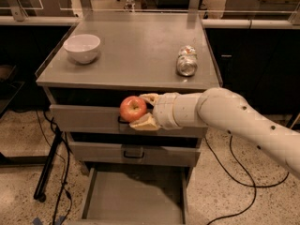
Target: Pick apple from bottom drawer and place on counter
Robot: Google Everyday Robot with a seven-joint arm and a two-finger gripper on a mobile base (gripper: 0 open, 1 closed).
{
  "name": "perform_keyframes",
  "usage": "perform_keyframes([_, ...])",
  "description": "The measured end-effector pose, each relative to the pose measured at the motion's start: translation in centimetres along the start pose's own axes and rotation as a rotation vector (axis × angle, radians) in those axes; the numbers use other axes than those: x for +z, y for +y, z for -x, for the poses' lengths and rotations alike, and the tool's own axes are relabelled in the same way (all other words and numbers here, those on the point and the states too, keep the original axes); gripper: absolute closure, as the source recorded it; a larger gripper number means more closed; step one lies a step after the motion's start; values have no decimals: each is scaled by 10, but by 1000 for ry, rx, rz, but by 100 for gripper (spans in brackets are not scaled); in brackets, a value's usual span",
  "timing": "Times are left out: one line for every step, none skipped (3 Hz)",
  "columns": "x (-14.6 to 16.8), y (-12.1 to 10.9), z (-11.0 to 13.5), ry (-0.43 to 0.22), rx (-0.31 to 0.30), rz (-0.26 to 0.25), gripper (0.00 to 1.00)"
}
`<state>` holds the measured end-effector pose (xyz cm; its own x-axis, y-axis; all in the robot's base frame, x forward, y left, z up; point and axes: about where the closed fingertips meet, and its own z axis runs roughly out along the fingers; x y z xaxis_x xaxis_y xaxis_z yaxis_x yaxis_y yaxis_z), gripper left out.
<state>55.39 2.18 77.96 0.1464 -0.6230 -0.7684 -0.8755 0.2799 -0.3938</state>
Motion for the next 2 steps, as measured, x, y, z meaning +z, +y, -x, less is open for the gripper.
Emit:
perform_keyframes([0,-1,1,-1,-1,-2,100])
perform_keyframes([-9,-17,20,-15,-31,-19,100])
